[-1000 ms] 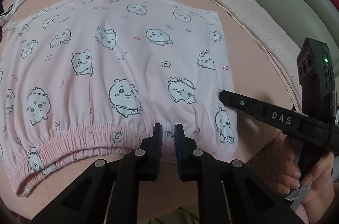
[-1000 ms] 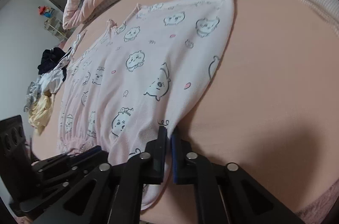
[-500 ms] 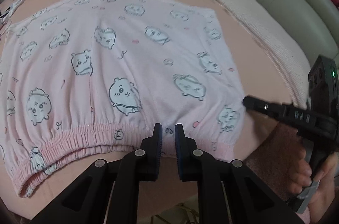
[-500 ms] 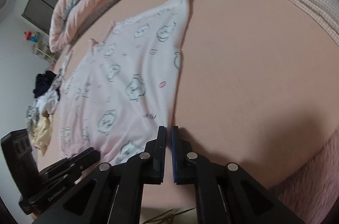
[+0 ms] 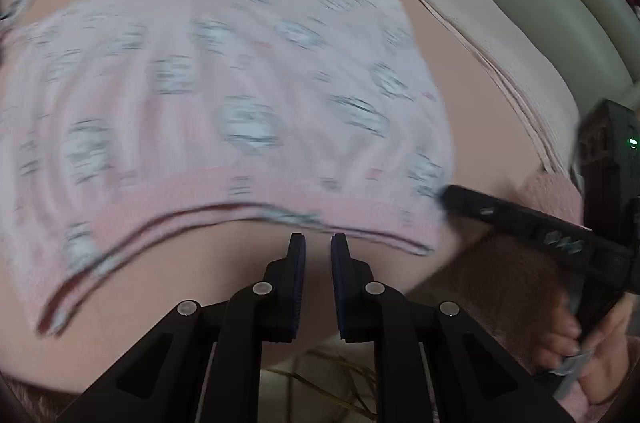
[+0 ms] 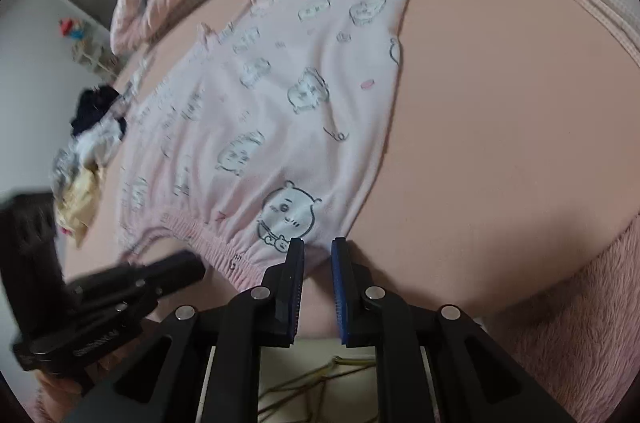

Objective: Fold clothes

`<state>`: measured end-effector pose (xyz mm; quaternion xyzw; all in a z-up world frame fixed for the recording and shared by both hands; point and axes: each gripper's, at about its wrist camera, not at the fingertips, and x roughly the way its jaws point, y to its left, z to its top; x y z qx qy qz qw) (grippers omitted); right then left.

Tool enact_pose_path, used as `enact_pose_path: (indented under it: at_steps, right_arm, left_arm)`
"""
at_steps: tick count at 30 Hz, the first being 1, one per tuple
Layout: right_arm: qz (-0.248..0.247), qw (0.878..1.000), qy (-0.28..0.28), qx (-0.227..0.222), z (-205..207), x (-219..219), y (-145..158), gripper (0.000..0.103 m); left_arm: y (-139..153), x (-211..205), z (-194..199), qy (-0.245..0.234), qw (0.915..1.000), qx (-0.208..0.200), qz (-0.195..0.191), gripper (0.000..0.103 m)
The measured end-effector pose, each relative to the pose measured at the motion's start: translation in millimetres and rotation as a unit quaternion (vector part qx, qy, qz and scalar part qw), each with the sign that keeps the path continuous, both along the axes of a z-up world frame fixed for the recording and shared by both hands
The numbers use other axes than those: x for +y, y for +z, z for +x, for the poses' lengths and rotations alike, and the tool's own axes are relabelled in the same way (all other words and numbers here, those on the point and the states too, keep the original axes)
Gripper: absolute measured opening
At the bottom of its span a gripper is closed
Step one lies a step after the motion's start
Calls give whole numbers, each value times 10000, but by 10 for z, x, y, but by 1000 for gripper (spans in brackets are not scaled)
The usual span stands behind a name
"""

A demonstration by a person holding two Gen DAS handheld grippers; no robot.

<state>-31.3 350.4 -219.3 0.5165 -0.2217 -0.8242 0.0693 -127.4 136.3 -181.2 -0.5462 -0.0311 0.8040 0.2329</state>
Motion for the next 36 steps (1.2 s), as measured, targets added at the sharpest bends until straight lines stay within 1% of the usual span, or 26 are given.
enact_pose_path:
  at_steps: [1, 3, 4, 5, 7, 9, 12, 14, 15, 16, 19, 20, 21, 22, 23, 25, 26, 27, 28, 29, 30, 31, 32, 34, 35, 36]
  right_arm:
    - [17, 9998, 75, 156, -4, -46, 50, 13]
    - [62, 9987, 232, 452, -8, -142, 147, 13]
    - [154, 9981, 349, 483, 0, -221, 167, 14]
    - [346, 9977, 460, 356, -23, -318, 120, 17]
    - [697, 9953, 657, 117, -61, -495, 29, 17]
    - [709, 9957, 600, 48, -38, -473, -37, 17]
    - [726, 9963, 460, -64, -6, -390, -39, 17]
    - [736, 9965, 367, -139, 15, -335, -40, 17]
    - [742, 9966, 321, -177, 26, -308, -40, 17]
    - [747, 9966, 274, -214, 37, -280, -41, 17]
    - [776, 9963, 129, -338, 60, -218, -54, 17]
    - [722, 9969, 80, -307, 74, -193, -31, 17]
    - [712, 9973, 29, -179, 94, -181, 23, 18]
    - [696, 9976, -7, -36, 110, -176, 80, 18]
    - [647, 9977, 24, 179, 114, -206, 148, 18]
    - [557, 9966, 90, 597, 119, -269, 280, 19]
    - [557, 9956, 133, 748, 102, -314, 319, 26]
    - [585, 9943, 204, 872, 73, -374, 349, 31]
    - [749, 9926, 398, 866, -9, -502, 336, 37]
    - [879, 9909, 555, 852, -76, -606, 322, 37]
    - [849, 9917, 543, 797, -75, -595, 301, 37]
    - [820, 9924, 530, 743, -74, -583, 280, 37]
    - [790, 9931, 518, 688, -73, -572, 258, 37]
    - [731, 9944, 494, 579, -71, -549, 216, 37]
    - [702, 9950, 482, 524, -70, -537, 195, 37]
    - [672, 9955, 470, 470, -69, -526, 174, 37]
  left_arm:
    - [19, -56, -5, 96, 9999, 96, 30, 11]
    - [69, -128, -58, 210, 9994, 162, 211, 11]
    - [95, -168, -88, 295, 9990, 209, 272, 11]
    - [95, -211, -114, 397, 9986, 212, 270, 11]
    - [93, -297, -165, 601, 9976, 218, 265, 11]
    - [92, -383, -217, 805, 9962, 224, 260, 11]
    - [58, -559, -236, 1181, 9926, 223, 168, 11]
    - [-63, -670, -281, 1338, 9909, -73, 151, 11]
    - [-103, -728, -288, 1404, 9897, -199, 205, 11]
    - [-106, -780, -265, 1419, 9888, -299, 342, 11]
    - [-158, -821, -137, 1246, 9892, -713, 311, 11]
    - [-128, -898, -57, 1334, 9874, -675, 528, 11]
    - [-83, -979, 11, 1440, 9850, -608, 726, 11]
    - [-9, -1067, 54, 1588, 9822, -480, 884, 11]
    - [75, -1163, 86, 1764, 9791, -324, 960, 11]
    - [201, -1331, 69, 2104, 9751, -36, 695, 11]
    - [211, -1395, 46, 2204, 9740, 4, 528, 11]
    - [153, -1445, 11, 2232, 9742, -100, 320, 11]
    - [95, -1494, -24, 2259, 9739, -203, 112, 11]
    - [22, -1523, -56, 2263, 9735, -327, -59, 11]
    - [-78, -1508, -70, 2212, 9740, -480, -108, 11]
    - [-142, -1497, -45, 2154, 9750, -532, -89, 11]
    - [-148, -1475, -1, 2096, 9766, -457, -138, 11]
    - [-141, -1423, 68, 1936, 9796, -402, -368, 12]
    - [-155, -1414, 90, 1876, 9801, -436, -478, 17]
    - [-168, -1412, 117, 1833, 9805, -459, -540, 18]
